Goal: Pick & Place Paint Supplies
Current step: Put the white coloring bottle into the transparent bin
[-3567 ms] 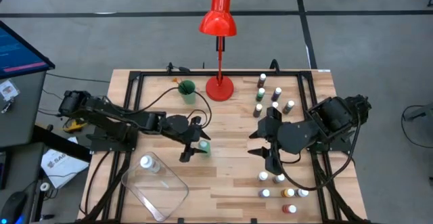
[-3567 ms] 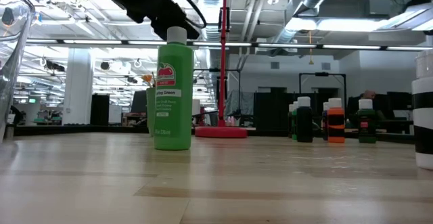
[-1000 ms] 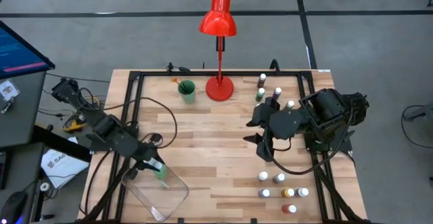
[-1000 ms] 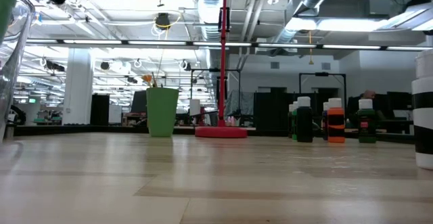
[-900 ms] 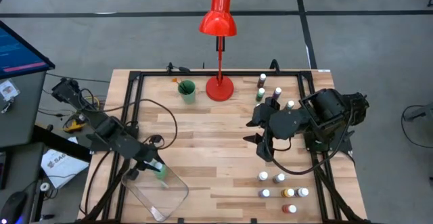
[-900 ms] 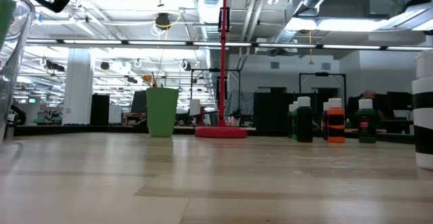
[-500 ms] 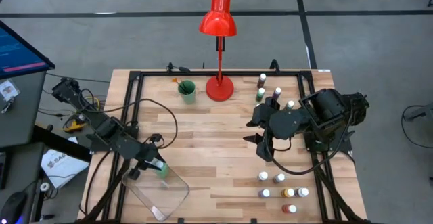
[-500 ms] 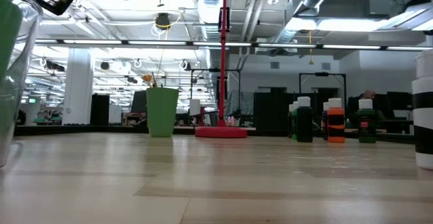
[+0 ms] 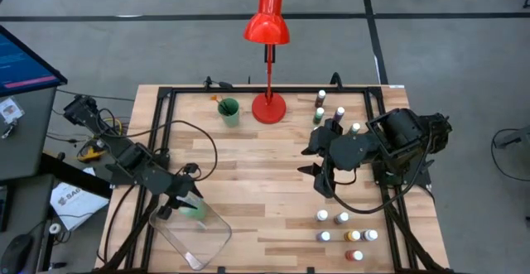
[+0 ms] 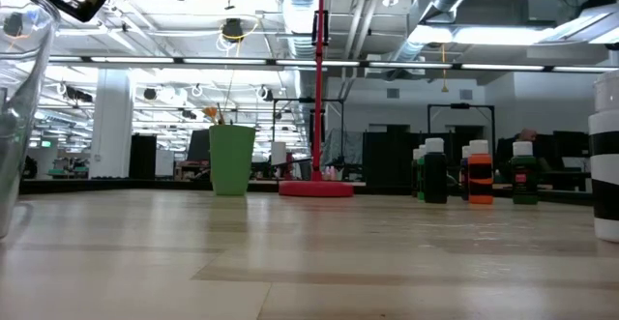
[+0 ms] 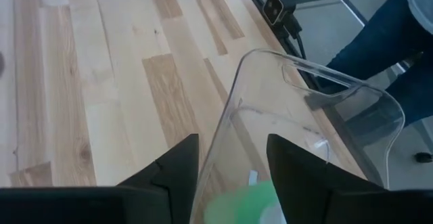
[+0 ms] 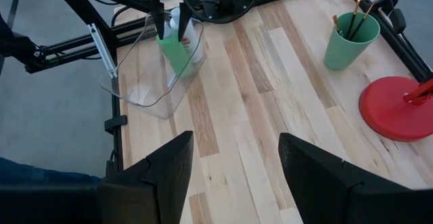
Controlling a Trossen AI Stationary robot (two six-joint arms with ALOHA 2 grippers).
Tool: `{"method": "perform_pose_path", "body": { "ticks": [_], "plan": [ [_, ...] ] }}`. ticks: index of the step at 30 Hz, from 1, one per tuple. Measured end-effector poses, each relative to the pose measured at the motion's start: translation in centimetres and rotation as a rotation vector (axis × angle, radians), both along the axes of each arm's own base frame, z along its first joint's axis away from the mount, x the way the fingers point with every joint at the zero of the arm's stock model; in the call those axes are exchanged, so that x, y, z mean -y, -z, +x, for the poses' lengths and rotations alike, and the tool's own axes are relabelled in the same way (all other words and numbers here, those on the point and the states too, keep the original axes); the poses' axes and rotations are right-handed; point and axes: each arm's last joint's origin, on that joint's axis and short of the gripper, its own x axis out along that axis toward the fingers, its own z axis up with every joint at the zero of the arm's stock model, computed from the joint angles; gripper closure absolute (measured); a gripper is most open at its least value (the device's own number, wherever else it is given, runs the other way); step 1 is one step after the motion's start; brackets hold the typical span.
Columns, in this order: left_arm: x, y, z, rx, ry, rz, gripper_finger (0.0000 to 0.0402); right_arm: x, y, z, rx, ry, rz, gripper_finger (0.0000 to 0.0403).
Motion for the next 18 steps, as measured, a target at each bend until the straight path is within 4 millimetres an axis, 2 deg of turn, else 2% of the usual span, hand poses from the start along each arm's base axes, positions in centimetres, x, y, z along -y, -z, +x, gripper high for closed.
{"method": "perform_pose_path", "body": {
  "ticks": [5, 8, 14, 18],
  "plan": [
    [-0.1, -0.3, -0.1, 0.014, -0.005, -0.020, 0.0230, 0.0, 0.0, 0.0, 0.000, -0.001, 0.000, 0.0189],
    [-0.2, -1.4, -0.3, 0.047, -0.016, -0.063, 0.0231, 0.0, 0.0, 0.0, 0.000, -0.002, -0.002, 0.0189],
    [-0.4, -6.3, -0.4, 0.182, -0.020, -0.180, 0.0231, 0.0, 0.1, -0.1, -0.011, -0.002, -0.007, 0.0189],
    [-0.8, -9.7, -0.7, 0.279, -0.063, -0.225, 0.0231, 0.4, 0.6, -0.6, -0.089, 0.055, 0.007, 0.0189]
  ]
}}
